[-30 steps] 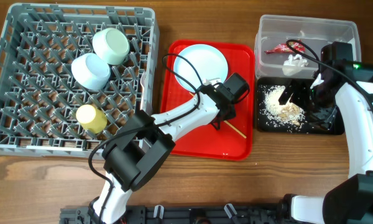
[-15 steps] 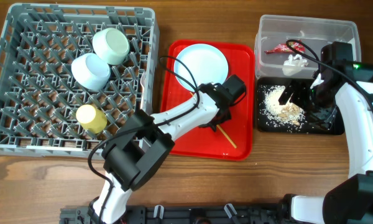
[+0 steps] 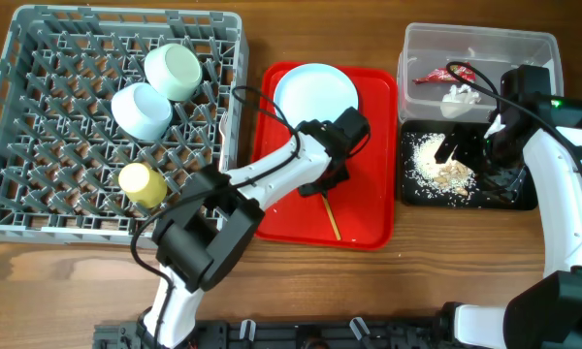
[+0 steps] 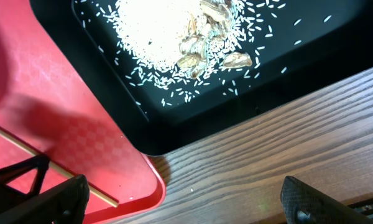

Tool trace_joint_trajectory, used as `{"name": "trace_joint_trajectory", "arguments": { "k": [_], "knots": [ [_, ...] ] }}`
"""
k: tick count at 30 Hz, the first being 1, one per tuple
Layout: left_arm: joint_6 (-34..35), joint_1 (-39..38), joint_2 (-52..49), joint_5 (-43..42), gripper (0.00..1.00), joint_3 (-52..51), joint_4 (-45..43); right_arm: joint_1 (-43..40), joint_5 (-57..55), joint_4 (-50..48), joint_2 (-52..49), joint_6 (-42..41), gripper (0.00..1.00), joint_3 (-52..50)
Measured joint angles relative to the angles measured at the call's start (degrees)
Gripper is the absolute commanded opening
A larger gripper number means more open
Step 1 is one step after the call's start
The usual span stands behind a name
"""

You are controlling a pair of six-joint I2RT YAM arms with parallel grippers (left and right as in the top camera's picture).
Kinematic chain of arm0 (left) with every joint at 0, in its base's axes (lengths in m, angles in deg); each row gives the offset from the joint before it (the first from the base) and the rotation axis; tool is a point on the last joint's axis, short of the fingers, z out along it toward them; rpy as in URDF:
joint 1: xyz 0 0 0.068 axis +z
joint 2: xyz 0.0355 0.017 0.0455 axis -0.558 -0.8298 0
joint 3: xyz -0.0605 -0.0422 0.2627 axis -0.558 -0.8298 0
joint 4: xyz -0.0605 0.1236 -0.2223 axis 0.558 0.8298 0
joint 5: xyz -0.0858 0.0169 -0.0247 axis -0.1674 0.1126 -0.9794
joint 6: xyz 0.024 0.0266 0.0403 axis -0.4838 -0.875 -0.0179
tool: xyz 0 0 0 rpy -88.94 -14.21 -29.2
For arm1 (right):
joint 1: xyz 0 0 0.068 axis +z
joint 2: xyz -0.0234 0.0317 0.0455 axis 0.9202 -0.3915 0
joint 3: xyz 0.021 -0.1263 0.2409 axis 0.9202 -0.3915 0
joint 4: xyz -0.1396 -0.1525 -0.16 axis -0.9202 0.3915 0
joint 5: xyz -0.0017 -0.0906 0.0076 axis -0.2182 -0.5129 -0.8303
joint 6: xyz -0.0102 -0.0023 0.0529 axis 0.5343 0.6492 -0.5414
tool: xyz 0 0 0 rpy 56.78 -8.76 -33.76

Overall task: Sort waste into correct bins and load items into the dishwasher rack
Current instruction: 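Carry the chopstick into the rack and release it upright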

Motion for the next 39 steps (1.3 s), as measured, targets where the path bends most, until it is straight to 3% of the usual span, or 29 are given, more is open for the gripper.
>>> {"name": "trace_joint_trajectory", "arguments": {
  "k": [10, 14, 19, 23, 28, 32, 39],
  "knots": [
    [-0.09, 7.04, 8.15, 0.74, 0.04, -0.98, 2.19, 0.0, 0.0, 0.0, 0.0, 0.22, 1.0, 0.0],
    [-4.68, 10.75, 16.31, 1.2, 0.04, -0.98, 0.02, 0.0, 0.0, 0.0, 0.0, 0.24, 1.0, 0.0],
    [-15.54, 17.77, 23.52, 2.32, 0.04, -0.98, -0.24, 0.0, 0.0, -0.04, 0.0, 0.42, 1.0, 0.0],
    [-29.99, 23.02, 24.22, 1.6, 0.04, -0.98, 1.14, 0.0, 0.0, -0.04, 0.0, 0.42, 1.0, 0.0],
    [-42.51, 27.26, 24.22, -0.09, 0.04, -0.98, 2.82, 0.0, 0.0, -0.04, 0.0, 0.42, 1.0, 0.0],
    [-49.53, 29.79, 24.22, -2.75, 0.04, -0.98, 2.86, 0.0, 0.0, -0.04, 0.0, 0.42, 1.0, 0.0],
    [-55.47, 32.09, 23.93, -4.39, 0.04, -0.98, 2.75, 0.0, 0.0, -0.04, 0.0, 0.42, 1.0, 0.0]
  ]
}}
